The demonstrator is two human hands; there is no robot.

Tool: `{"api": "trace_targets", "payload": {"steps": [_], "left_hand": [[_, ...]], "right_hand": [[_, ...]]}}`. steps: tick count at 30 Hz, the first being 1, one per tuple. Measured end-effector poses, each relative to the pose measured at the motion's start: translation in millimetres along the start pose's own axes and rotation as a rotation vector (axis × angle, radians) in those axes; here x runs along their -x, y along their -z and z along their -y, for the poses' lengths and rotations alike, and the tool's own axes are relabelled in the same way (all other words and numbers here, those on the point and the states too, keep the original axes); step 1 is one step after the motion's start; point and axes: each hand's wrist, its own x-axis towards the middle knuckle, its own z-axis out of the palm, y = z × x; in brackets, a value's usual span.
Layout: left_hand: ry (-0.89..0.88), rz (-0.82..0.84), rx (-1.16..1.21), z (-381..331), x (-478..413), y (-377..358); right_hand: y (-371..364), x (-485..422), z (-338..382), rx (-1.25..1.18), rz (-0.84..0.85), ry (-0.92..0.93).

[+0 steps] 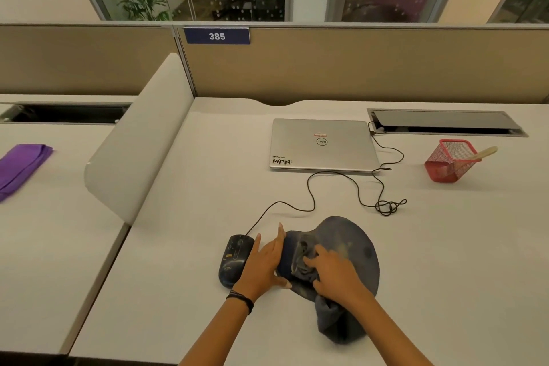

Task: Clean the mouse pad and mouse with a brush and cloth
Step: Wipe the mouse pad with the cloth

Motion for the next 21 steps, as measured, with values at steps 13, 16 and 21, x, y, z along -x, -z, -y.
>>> {"api": "trace_targets", "payload": {"steps": [13,16,21], "left_hand": [[-0.002,-0.006,0.010,0,0,1],[-0.004,-0.006,0.007,0,0,1],[-0.005,0.005,-0.016,0,1,0]], "right_hand": [[22,30,12,0.040,0.121,0.034],[11,28,21,0.149,0.139,0.038],[5,30,18,0.151,0.178,0.071]]}}
